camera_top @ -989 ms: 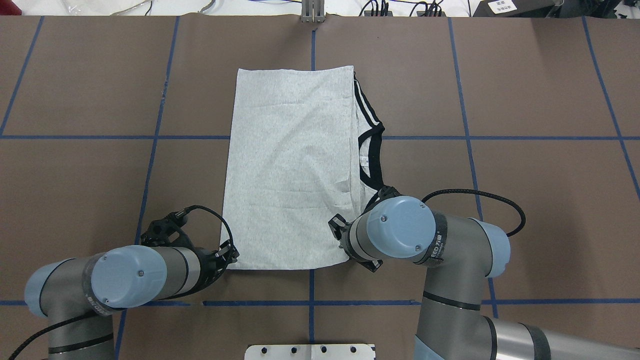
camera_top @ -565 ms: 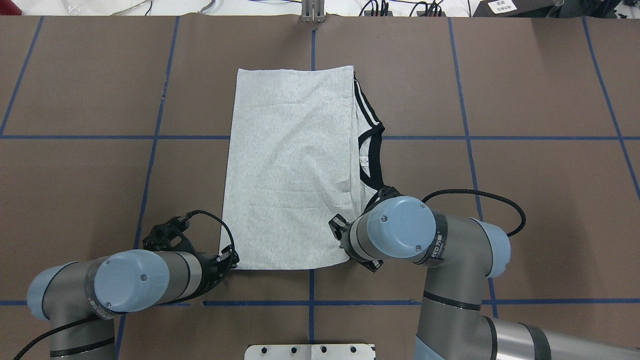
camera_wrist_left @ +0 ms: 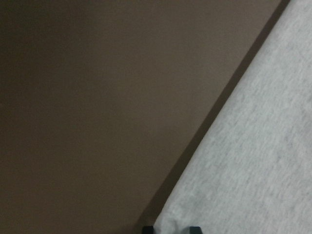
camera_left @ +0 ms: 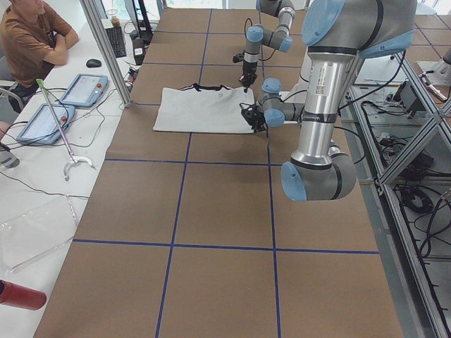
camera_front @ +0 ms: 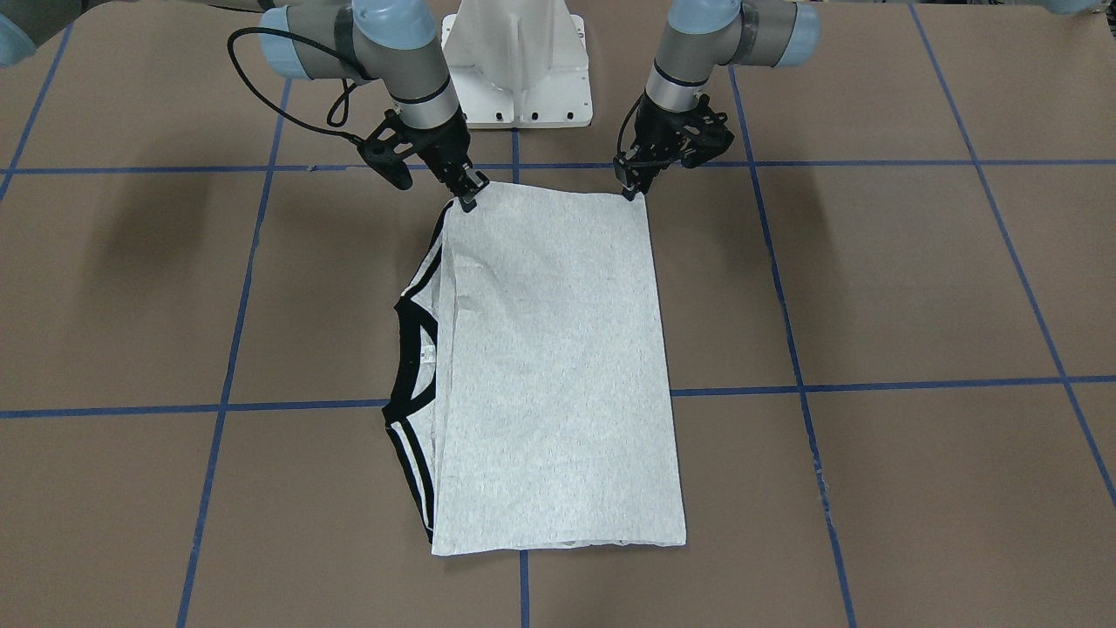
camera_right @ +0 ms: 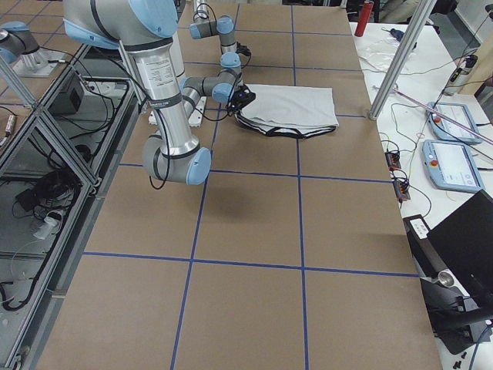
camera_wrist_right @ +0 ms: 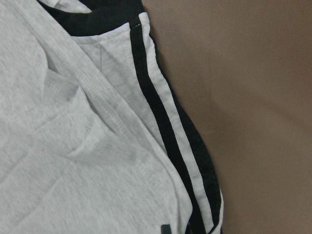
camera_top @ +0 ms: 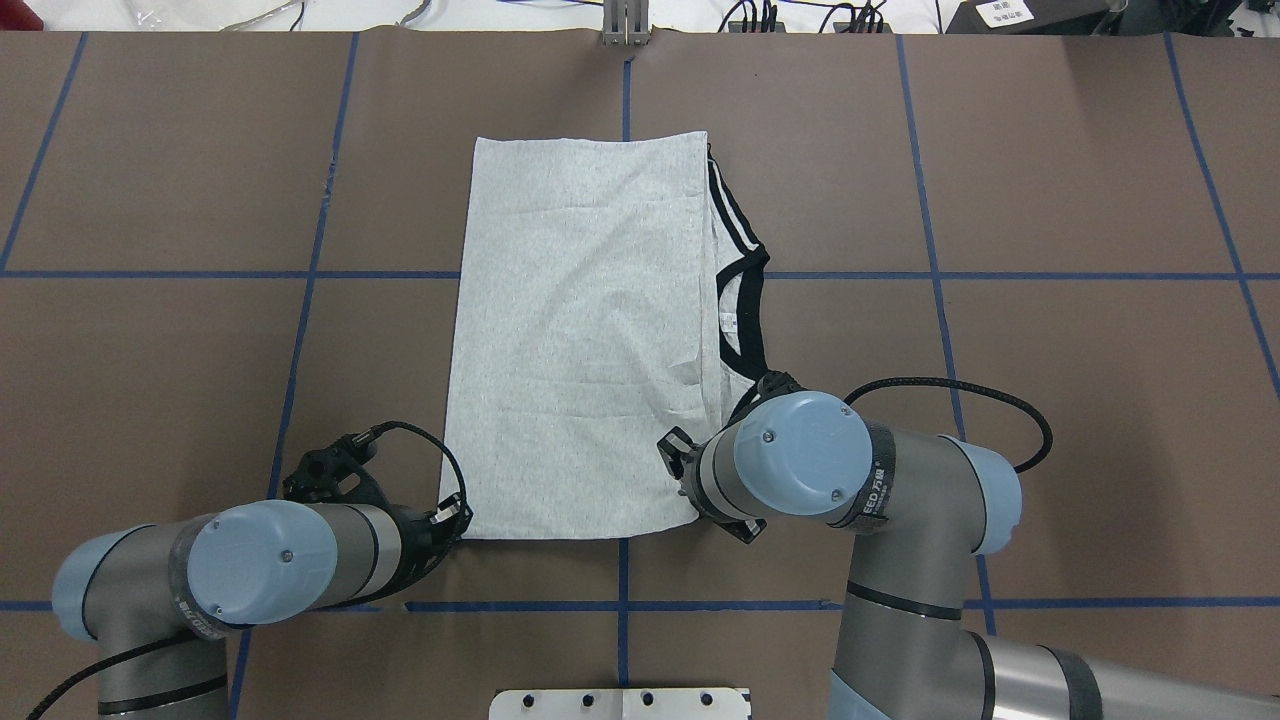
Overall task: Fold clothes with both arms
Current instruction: 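Pinch the near shirt corners with the left and right grippers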
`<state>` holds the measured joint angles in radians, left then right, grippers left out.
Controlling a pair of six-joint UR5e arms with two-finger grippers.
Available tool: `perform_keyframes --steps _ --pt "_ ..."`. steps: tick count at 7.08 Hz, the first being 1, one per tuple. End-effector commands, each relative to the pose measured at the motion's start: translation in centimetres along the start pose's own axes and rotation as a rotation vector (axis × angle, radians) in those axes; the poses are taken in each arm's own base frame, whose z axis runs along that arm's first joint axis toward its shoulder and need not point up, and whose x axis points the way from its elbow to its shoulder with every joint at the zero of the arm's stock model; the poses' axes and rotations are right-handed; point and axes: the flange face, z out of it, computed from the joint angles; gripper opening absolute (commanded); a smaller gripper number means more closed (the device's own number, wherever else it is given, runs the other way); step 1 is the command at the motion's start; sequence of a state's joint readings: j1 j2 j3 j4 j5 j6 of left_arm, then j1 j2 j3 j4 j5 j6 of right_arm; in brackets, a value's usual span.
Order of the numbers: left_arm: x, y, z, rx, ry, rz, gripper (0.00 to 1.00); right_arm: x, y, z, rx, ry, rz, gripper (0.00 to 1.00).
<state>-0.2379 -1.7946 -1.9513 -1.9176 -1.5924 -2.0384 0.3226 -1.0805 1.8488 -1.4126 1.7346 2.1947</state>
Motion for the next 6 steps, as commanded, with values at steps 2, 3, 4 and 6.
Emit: perform_keyframes --steps 2,3,4,6 --pt "-0.2 -0.2 -0.8 -0.003 0.009 0.001 0.00 0.1 -0.2 -0.2 0.001 -0.001 0.000 0.00" --pt "0.4 0.1 -2.2 -0.016 0.033 0.002 0.00 0.1 -0.2 -0.6 -0.001 -0.007 0.000 0.00" --pt "1.2 0.6 -4.1 -0.033 0.057 0.001 0.00 1.8 -1.2 -1.7 -0.003 -0.007 0.001 0.00" --pt "1.4 5.0 -8.6 -0.165 0.083 -0.035 0.00 4.6 -0.5 -3.3 -0.036 0.001 0.037 0.00"
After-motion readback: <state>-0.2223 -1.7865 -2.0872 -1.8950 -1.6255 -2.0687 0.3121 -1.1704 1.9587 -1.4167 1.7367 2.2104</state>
